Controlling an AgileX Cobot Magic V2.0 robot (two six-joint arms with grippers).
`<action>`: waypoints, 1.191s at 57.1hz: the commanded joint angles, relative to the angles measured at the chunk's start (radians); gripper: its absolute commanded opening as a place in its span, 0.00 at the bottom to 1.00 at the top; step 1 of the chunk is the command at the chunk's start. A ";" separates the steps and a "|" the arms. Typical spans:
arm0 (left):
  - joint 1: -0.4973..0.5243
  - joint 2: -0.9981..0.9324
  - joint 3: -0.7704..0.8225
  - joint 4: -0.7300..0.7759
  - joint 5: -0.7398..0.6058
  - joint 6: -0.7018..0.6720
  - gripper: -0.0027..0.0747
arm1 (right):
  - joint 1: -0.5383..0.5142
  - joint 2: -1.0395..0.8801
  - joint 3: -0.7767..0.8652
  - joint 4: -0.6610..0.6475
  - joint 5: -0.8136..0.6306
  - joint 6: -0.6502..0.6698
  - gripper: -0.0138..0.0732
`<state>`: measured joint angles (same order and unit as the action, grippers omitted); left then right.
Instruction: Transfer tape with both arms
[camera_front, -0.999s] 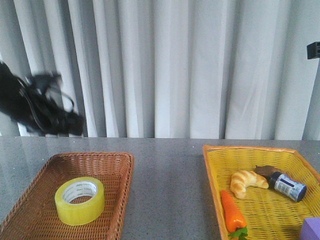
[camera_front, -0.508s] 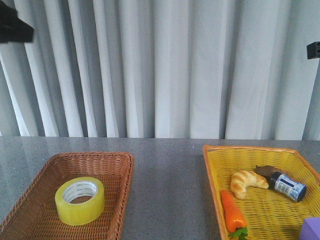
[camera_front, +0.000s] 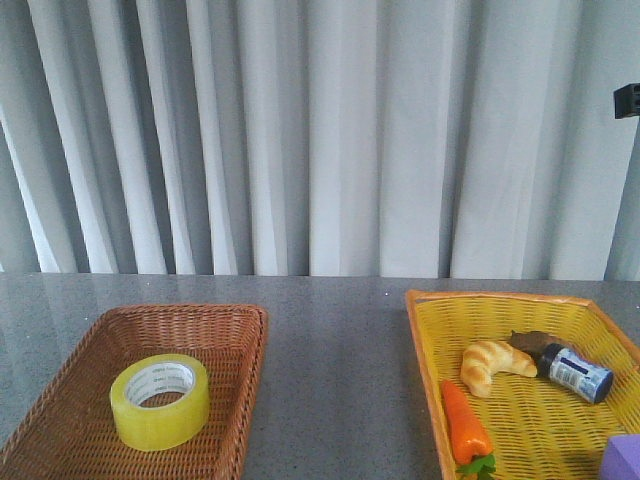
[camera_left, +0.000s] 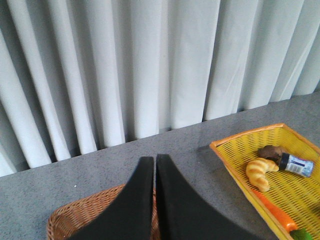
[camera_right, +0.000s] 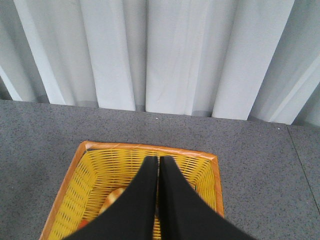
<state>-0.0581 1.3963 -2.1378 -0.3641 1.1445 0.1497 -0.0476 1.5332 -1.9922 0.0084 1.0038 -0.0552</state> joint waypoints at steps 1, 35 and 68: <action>-0.005 -0.018 -0.015 -0.035 -0.101 -0.006 0.03 | -0.006 -0.032 -0.023 0.000 -0.068 -0.007 0.15; -0.005 -0.018 -0.015 -0.035 -0.101 -0.006 0.03 | -0.006 -0.032 -0.023 0.000 -0.068 -0.007 0.15; -0.005 -0.031 -0.013 0.123 -0.154 -0.009 0.03 | -0.006 -0.032 -0.023 0.000 -0.068 -0.007 0.15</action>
<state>-0.0581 1.4006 -2.1378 -0.3123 1.0968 0.1497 -0.0476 1.5332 -1.9922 0.0084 1.0037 -0.0552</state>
